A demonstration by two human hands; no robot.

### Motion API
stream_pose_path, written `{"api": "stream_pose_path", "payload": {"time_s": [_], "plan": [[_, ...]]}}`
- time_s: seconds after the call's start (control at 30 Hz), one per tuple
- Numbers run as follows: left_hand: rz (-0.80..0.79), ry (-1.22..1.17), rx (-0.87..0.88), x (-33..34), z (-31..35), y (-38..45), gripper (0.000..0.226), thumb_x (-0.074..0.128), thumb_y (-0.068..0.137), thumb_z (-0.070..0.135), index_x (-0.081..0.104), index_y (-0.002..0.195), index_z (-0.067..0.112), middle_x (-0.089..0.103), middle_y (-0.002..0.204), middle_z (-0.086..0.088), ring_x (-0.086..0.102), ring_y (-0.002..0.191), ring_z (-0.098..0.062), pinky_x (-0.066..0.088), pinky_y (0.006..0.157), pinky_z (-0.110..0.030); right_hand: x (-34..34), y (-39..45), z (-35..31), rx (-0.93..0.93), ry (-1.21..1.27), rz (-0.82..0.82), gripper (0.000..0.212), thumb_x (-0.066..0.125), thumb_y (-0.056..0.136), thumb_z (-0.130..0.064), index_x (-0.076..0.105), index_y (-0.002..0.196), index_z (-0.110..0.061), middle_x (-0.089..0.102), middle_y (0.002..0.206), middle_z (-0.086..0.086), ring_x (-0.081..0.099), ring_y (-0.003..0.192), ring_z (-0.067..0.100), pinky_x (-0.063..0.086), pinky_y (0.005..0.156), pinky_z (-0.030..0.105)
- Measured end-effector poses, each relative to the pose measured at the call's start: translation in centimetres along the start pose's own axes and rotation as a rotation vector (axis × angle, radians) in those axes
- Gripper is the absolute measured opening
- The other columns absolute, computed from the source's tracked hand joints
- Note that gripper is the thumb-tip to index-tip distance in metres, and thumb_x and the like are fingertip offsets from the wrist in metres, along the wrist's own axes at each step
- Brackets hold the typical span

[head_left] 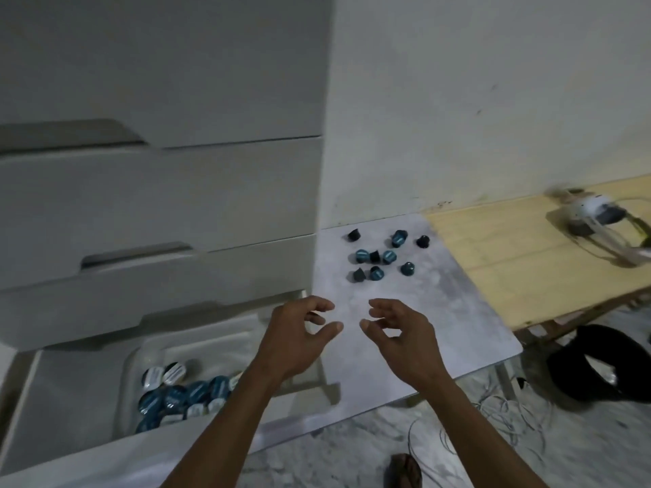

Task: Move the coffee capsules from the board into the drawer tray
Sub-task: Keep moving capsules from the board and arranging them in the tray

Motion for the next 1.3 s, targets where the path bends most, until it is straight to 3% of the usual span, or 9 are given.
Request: {"api": "stream_pose_path", "payload": {"time_s": [0.23,0.43,0.57,0.7,0.87,1.03,1.17,1.3], "plan": [[0.046,0.094,-0.065,10.5,2.2,7.1,0.029,0.076,0.077,0.035,0.068,0.105,0.028,0.068,0.103,0.019,0.063,0.088,0.005,0.053,0.072,-0.019,-8.6,8.1,8.9,0.050,-0.011,-0.012,0.037,0.075,0.083,-0.031,0.065,0.117,-0.024,0.069,0.102,-0.009,0.064,0.084,-0.003,0.046,0.061,0.003],[0.177,0.170,-0.163,14.5,1.2,11.5,0.032,0.075,0.080,0.029,0.066,0.110,0.025,0.069,0.108,0.009,0.063,0.092,-0.002,0.057,0.077,-0.031,-11.8,15.1,12.9,0.048,-0.043,-0.057,0.036,0.075,0.084,-0.027,0.064,0.117,-0.020,0.068,0.102,-0.008,0.065,0.084,0.000,0.045,0.063,0.002],[0.209,0.235,-0.155,15.3,0.1,14.2,0.032,0.072,0.084,0.021,0.065,0.114,0.020,0.067,0.113,0.003,0.061,0.098,-0.011,0.053,0.085,-0.031,-9.3,18.2,13.7,-0.058,-0.187,-0.147,0.030,0.071,0.087,-0.026,0.064,0.116,-0.022,0.068,0.112,-0.006,0.065,0.088,0.008,0.051,0.075,0.019],[0.173,0.293,-0.156,15.9,-1.9,16.9,0.035,0.068,0.085,0.010,0.062,0.119,0.012,0.064,0.122,-0.005,0.058,0.111,-0.022,0.047,0.098,-0.035,-4.5,19.4,13.6,-0.232,-0.401,-0.328,0.025,0.064,0.090,-0.022,0.065,0.115,-0.023,0.064,0.122,-0.004,0.058,0.112,0.017,0.052,0.089,0.034],[0.074,0.373,-0.195,17.0,-5.6,19.6,0.042,0.066,0.087,0.012,0.056,0.128,0.013,0.057,0.132,-0.006,0.052,0.122,-0.023,0.042,0.106,-0.037,0.7,20.6,13.9,-0.450,-0.575,-0.430,0.037,0.063,0.087,-0.007,0.065,0.123,-0.018,0.058,0.135,0.002,0.053,0.119,0.026,0.056,0.083,0.040],[-0.009,0.425,-0.179,18.1,-8.4,21.0,0.039,0.062,0.089,0.013,0.057,0.128,0.016,0.057,0.128,-0.003,0.052,0.117,-0.022,0.047,0.098,-0.040,4.3,22.0,15.5,-0.535,-0.634,-0.454,0.039,0.065,0.081,0.000,0.067,0.118,-0.013,0.058,0.132,0.008,0.053,0.118,0.033,0.058,0.077,0.043],[0.006,0.404,-0.174,18.6,-9.2,21.3,0.027,0.059,0.092,0.018,0.061,0.119,0.020,0.061,0.118,0.000,0.055,0.109,-0.019,0.050,0.091,-0.037,5.3,22.5,17.1,-0.490,-0.614,-0.485,0.039,0.058,0.087,-0.004,0.062,0.125,-0.013,0.053,0.135,0.007,0.050,0.117,0.031,0.056,0.080,0.045],[0.052,0.383,-0.177,18.7,-9.7,21.2,0.015,0.060,0.090,0.018,0.063,0.104,0.019,0.064,0.104,0.000,0.057,0.098,-0.020,0.051,0.081,-0.041,5.6,23.2,17.5,-0.474,-0.585,-0.459,0.037,0.059,0.086,-0.003,0.063,0.121,-0.012,0.055,0.127,0.012,0.053,0.111,0.034,0.056,0.074,0.046]]}}
Point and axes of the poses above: each hand's wrist, its own y-axis towards the middle knuckle, its own x-axis out of the palm, z = x × y, the point moved 9 cm from there along y, towards the middle knuckle
